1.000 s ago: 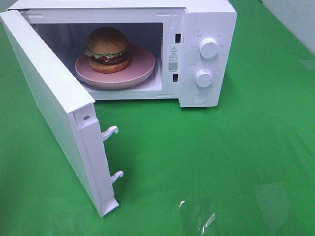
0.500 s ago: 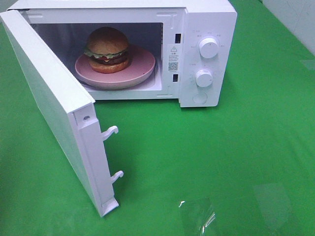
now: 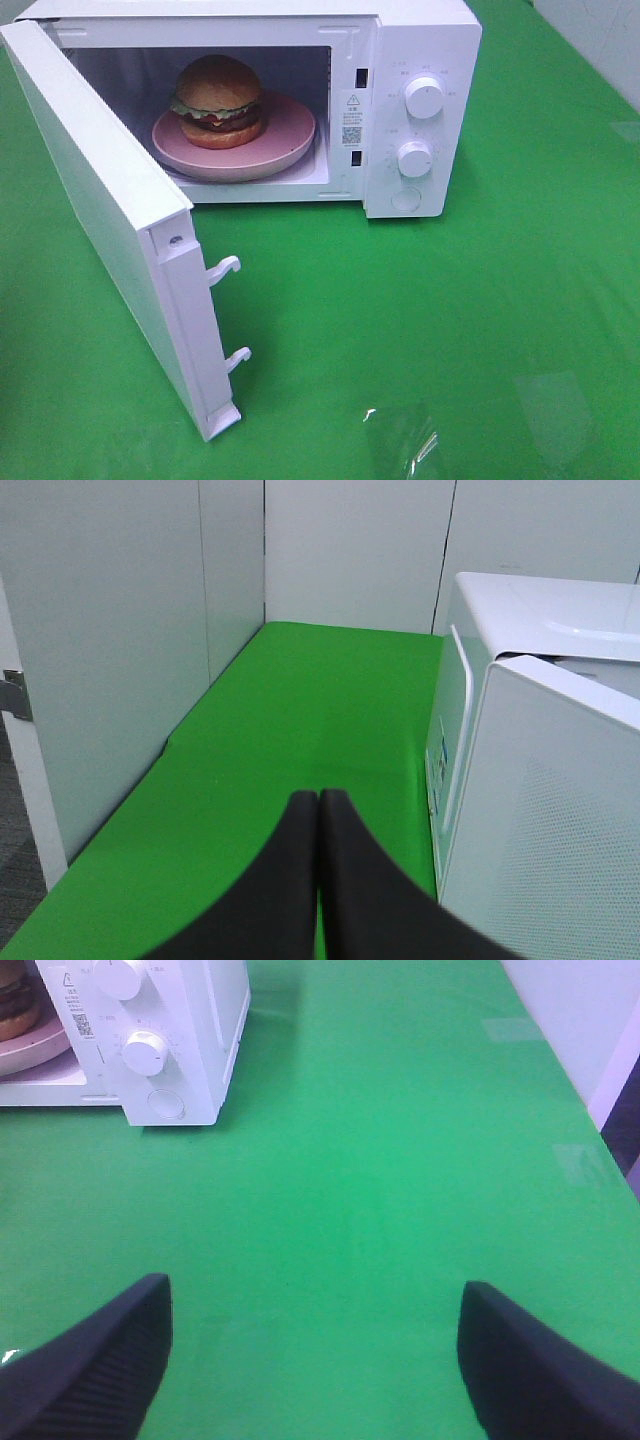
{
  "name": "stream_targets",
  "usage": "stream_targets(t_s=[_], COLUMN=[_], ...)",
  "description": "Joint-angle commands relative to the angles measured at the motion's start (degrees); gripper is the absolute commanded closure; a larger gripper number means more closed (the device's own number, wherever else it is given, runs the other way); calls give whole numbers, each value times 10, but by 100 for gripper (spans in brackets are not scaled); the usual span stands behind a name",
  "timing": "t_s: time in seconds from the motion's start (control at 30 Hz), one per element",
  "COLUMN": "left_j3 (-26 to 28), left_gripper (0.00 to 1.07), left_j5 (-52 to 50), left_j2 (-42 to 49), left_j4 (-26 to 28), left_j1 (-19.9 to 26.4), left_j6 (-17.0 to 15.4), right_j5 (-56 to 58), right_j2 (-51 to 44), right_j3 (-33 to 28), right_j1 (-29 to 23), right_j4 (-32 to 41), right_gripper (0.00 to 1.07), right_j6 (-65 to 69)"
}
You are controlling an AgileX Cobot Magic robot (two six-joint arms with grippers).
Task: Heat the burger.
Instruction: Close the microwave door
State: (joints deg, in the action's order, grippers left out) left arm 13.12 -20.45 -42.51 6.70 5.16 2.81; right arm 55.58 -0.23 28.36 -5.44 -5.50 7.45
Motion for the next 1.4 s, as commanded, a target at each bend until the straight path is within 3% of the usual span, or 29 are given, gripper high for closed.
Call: stream_targets(t_s=[0.03,0.07,0.1,0.13,0.17,0.2,0.23,0.27,0.3,0.33,0.4,0.47,1.0,1.1,1.13,1.27,1.37,1.4], left_j3=[-2,-2,-2,-2,-2,-2,-2,-2,-2,-2,-2,-2,0,9,11,11,11,12], left_gripper=[107,107,107,107,107,107,107,107,107,107,107,107,107,107,107,107,107,107], left_j5=[-65,-65,-90,-90,-107,-107,-122,-122,-133,-133,-159,-188,-321,-316,-312,-313,-315,-318], left_j2=[-50,-50,-74,-74,-91,-91,-111,-111,-129,-129,-158,-178,-315,-329,-340,-358,-363,-371], left_j4=[-72,-72,-121,-121,-164,-164,-214,-214,-252,-252,-293,-312,-337,-337,-319,-268,-259,-248], left_j1=[-3,-3,-3,-3,-3,-3,-3,-3,-3,-3,-3,-3,-4,-40,-68,-107,-123,-148], left_j6=[-77,-77,-110,-110,-143,-143,-182,-182,-215,-215,-250,-256,-260,-242,-228,-201,-191,-175], right_j5=[-4,-4,-4,-4,-4,-4,-4,-4,-4,-4,-4,-4,-4,-4,-4,-4,-4,-4], right_j2=[-15,-15,-15,-15,-15,-15,-15,-15,-15,-15,-15,-15,-15,-15,-15,-15,-15,-15], right_j3=[-1,-1,-1,-1,-1,-1,-1,-1,-1,-1,-1,-1,-1,-1,-1,-1,-1,-1], right_j1=[2,2,2,2,2,2,2,2,2,2,2,2,2,2,2,2,2,2], right_j4=[1,1,1,1,1,1,1,1,1,1,1,1,1,1,1,1,1,1], right_gripper=[32,32,32,32,32,32,32,32,32,32,32,32,32,32,32,32,32,32], right_j6=[-1,-1,-1,-1,-1,-1,-1,-1,-1,-1,-1,-1,-1,-1,-1,-1,-1,-1])
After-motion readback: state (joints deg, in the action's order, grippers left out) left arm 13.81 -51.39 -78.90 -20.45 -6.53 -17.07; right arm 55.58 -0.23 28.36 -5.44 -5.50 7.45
